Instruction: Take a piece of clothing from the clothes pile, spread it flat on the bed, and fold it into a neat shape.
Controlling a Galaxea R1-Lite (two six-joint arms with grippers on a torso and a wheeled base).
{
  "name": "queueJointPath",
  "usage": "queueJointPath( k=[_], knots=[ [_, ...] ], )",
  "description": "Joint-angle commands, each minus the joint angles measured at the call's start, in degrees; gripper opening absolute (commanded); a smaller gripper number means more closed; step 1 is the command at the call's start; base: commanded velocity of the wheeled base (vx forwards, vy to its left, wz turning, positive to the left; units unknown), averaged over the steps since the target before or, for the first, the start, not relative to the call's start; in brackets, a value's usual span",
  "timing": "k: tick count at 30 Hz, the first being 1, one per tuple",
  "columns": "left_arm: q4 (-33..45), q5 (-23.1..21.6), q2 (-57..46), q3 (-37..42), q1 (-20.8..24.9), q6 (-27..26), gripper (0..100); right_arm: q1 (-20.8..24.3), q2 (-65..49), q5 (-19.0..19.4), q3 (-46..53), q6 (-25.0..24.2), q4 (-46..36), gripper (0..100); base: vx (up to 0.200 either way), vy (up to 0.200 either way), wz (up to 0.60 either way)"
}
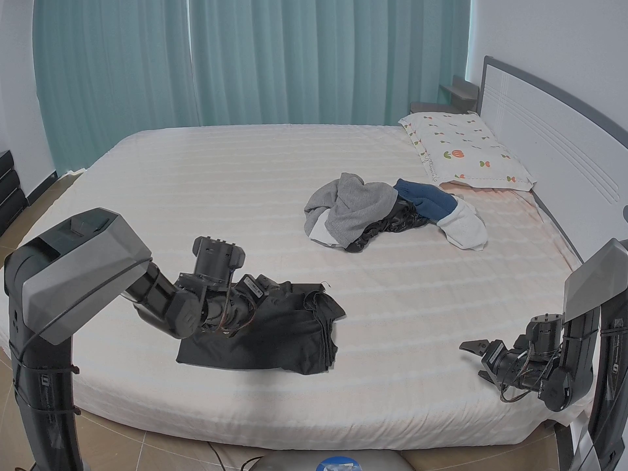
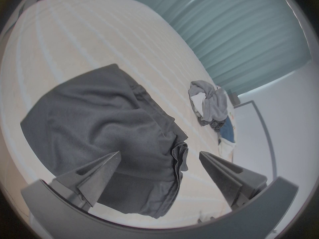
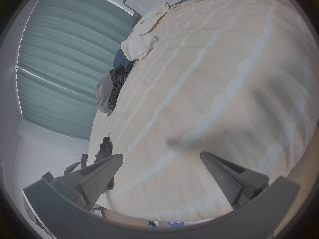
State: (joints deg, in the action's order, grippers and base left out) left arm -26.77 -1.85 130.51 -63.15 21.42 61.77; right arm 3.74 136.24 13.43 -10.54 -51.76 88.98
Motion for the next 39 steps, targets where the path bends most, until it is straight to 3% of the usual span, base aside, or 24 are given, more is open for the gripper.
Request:
queueJointPath(
  k=[1,7,26,34,39],
  knots=[
    [-7.9,-6.0,-4.8,11.1,-6.3,5.0,100,0.0,0.2,0.0,0.1,0.4,0.8,100,0.000,0.200,0.00],
    [-8.6,-8.9,-4.3,12.3,-9.3,4.6,100,0.0,0.2,0.0,0.1,0.6,0.8,100,0.000,0.200,0.00],
    [-8.6,-8.4,-4.1,12.8,-8.8,4.2,100,0.3,0.0,0.2,-1.0,0.6,0.8,100,0.000,0.200,0.00],
    [-8.6,-8.4,-4.1,12.8,-8.8,4.2,100,7.2,-0.9,-0.1,-4.5,0.6,0.8,100,0.000,0.200,0.00],
    [-8.6,-8.3,-4.0,12.8,-8.8,4.1,100,8.9,-1.6,-0.1,-4.4,0.6,0.8,100,0.000,0.120,0.00]
  ],
)
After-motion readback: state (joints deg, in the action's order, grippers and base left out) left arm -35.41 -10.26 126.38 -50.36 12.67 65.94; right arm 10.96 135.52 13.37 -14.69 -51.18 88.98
